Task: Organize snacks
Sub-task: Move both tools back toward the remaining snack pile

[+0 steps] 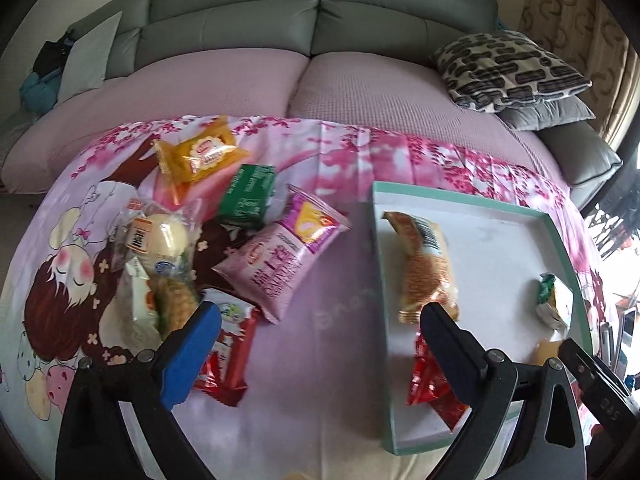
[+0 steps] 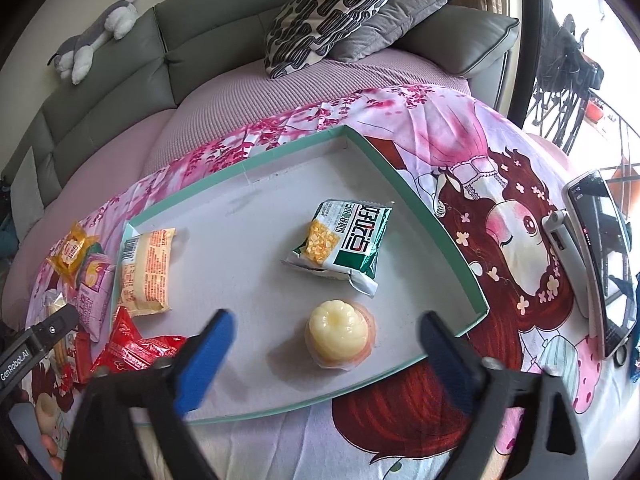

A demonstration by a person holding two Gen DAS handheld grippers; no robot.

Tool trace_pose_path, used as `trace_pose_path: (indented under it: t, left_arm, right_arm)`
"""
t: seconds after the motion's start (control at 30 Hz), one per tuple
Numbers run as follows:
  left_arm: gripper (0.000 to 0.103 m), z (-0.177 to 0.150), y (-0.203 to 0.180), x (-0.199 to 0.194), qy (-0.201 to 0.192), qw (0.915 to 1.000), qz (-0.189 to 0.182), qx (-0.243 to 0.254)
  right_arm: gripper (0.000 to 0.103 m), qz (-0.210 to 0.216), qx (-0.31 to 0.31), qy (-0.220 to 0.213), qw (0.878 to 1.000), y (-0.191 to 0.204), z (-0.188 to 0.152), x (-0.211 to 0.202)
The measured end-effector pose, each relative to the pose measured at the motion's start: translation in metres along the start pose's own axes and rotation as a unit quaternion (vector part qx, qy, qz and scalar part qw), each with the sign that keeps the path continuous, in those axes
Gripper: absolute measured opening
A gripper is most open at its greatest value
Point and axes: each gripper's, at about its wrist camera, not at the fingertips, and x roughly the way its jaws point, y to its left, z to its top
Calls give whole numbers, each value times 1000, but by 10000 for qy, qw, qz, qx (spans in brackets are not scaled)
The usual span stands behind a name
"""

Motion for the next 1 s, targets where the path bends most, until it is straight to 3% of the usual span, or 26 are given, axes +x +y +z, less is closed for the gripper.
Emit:
trace_pose_path:
  t: [0.43,0.77,1.0]
  left_arm:
    - [100,3,8,-6,-315,9993,159,81]
    - [101,7,20,-12,-271,9995,-136,-35]
    - [101,14,50,-22,-313,9984,-257,-403]
  right_arm:
    - [103,133,70,-428,9990,-1,1,-9]
    - [103,84,-84,-402,9991,6,1,-10]
    - [103,421,-154,-557,9974,25,1,-19]
